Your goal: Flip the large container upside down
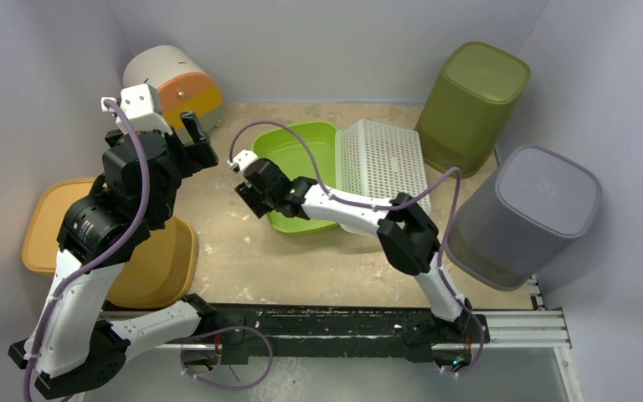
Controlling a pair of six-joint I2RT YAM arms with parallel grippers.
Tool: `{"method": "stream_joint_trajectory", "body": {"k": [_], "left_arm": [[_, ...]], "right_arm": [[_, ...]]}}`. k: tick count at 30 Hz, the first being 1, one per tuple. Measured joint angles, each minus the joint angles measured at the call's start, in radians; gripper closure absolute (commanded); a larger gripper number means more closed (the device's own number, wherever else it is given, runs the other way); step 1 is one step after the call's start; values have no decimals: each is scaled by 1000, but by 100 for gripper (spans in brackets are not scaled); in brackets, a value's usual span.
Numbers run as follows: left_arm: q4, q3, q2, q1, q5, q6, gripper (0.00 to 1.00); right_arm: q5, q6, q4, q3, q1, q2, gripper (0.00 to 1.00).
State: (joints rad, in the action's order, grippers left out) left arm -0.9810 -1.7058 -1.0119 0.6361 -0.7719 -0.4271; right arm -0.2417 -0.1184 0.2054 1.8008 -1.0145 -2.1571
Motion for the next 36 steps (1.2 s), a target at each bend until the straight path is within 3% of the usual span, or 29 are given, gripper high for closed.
{"method": "stream_joint_trajectory", "body": {"k": [8,13,19,25,36], "left_arm": [[-1,0,14,0,-6,0,10],[-1,0,32,0,-13,1,10],[-1,0,51,0,-14,1,10],[-2,2,72,0,-18,0,10],[-4,2,76,0,-23,0,10]], "right_arm": [[34,-55,13,26,-5,-85,46],[24,-76,21,53,-3,-94,69],[4,-93,33,72,0,-99,73],[-6,-99,29,89,0,-116,99],[119,-128,-9,145,5,-127,100]]}}
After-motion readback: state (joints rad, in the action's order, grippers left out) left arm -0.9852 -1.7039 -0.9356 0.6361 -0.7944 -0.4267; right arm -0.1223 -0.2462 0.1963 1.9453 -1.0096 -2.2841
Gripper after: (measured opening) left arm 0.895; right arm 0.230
